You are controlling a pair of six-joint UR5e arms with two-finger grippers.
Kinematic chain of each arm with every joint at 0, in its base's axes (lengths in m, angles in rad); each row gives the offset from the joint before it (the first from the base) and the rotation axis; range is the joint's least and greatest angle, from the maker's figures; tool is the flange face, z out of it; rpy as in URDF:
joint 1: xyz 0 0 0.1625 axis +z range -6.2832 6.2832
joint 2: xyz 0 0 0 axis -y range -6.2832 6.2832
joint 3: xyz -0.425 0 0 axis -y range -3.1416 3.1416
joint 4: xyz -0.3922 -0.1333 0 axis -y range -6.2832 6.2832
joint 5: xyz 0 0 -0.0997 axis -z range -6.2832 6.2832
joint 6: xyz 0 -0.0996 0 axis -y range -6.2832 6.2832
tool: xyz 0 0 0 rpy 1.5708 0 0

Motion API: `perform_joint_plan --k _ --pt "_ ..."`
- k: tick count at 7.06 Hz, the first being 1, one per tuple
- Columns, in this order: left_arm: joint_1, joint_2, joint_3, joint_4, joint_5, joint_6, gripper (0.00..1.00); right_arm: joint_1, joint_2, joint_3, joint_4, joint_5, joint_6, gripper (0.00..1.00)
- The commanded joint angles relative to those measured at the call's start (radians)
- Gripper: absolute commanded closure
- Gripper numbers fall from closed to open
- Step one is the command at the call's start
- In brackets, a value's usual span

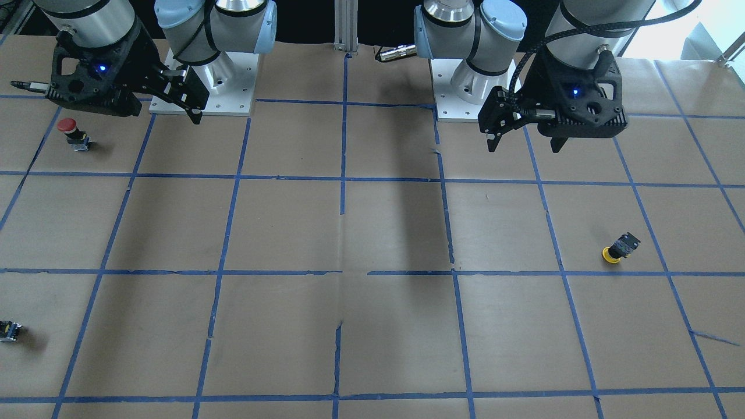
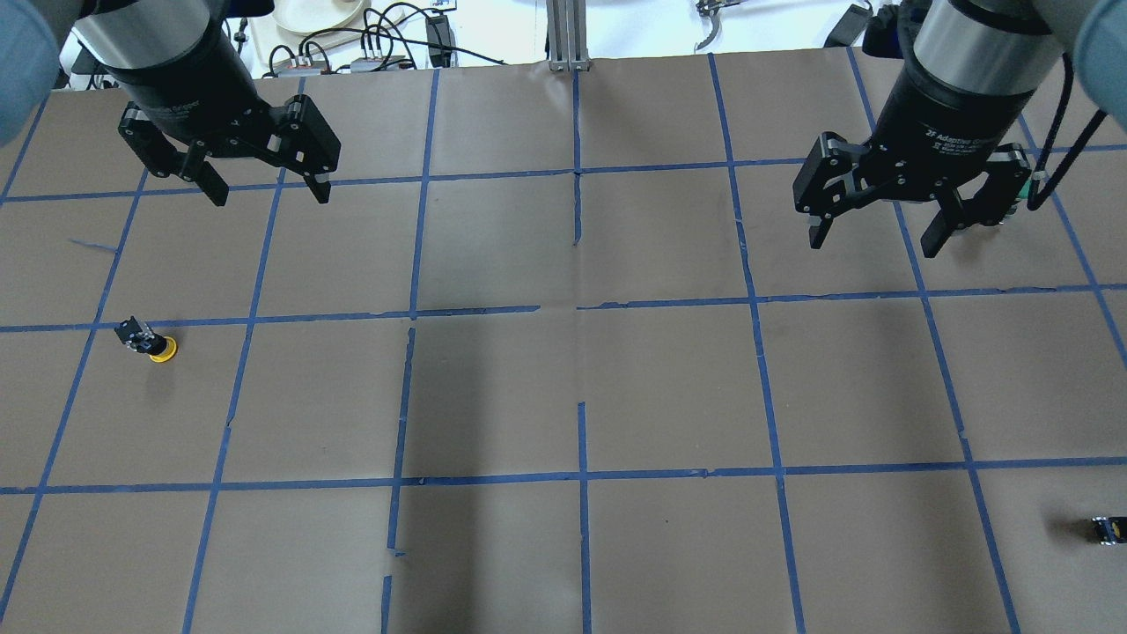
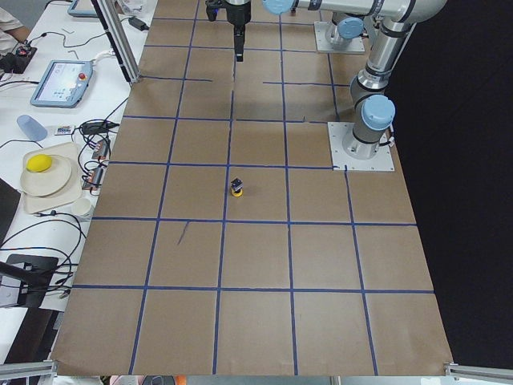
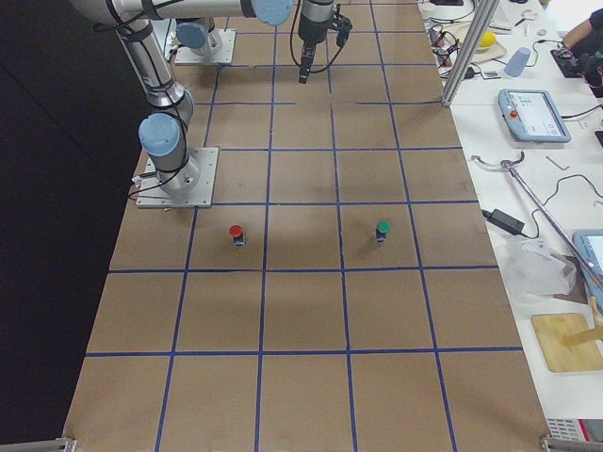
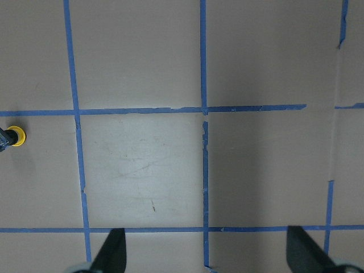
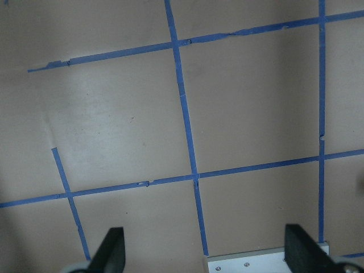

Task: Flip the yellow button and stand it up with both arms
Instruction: 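Lower the left gripper onto the yellow-capped button lying on the table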

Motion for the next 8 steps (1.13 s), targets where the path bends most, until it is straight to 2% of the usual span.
perform_joint_plan --k 1,2,4,6,8 --pt "0.015 0.001 -0.002 0.002 0.002 0.027 0.00 0.000 0.000 0.000 -0.002 -0.001 -0.002 0.00" --pt "0.038 0.003 -0.008 0.000 0.004 0.156 0.00 0.000 0.000 0.000 -0.002 -0.001 0.000 0.00" --pt "0.210 0.001 -0.084 0.034 0.002 0.392 0.00 0.000 0.000 0.000 -0.002 -0.001 0.000 0.00" --pt "0.402 -0.007 -0.225 0.225 0.001 0.697 0.00 0.000 0.002 0.000 -0.002 -0.007 0.000 0.00" --pt "0.571 -0.083 -0.389 0.545 -0.010 1.010 0.00 0.000 0.002 0.000 -0.002 -0.009 0.000 0.00"
